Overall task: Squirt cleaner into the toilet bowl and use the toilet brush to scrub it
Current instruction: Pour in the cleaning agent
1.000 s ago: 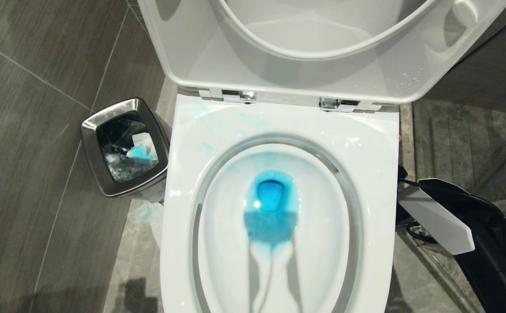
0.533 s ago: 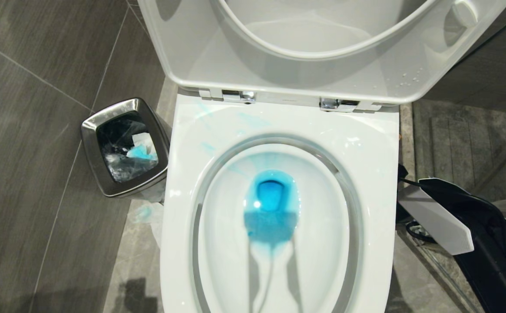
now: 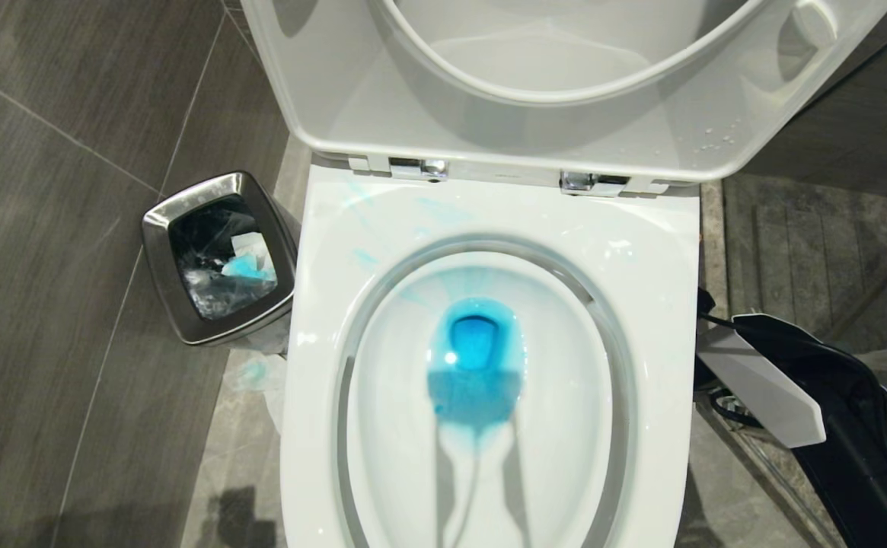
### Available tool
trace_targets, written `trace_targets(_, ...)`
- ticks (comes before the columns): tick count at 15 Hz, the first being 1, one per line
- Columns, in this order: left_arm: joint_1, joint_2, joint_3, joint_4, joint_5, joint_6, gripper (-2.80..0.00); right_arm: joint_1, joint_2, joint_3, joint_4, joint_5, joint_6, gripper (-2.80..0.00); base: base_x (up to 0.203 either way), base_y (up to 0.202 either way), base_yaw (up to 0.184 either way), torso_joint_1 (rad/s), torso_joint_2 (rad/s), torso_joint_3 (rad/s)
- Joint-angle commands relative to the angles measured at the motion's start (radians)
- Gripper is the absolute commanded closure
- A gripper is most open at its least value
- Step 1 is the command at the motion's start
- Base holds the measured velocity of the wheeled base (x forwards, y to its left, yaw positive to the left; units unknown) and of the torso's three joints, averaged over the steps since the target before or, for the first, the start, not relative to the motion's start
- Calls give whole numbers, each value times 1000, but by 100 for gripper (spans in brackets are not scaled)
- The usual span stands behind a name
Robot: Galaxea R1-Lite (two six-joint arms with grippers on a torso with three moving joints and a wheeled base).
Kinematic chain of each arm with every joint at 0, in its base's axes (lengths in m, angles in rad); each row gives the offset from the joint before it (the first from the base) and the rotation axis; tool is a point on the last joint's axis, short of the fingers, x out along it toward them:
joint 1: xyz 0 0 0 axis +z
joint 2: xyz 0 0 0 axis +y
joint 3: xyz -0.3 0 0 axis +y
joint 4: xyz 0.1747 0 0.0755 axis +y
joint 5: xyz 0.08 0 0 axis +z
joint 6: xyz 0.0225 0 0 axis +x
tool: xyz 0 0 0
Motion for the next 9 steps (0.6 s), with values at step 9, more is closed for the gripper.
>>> trace_targets(9,0,2,0,0,0,-1,0,-13,-1,-2,-8,-2,-16,0,0,0,0,0,0,0)
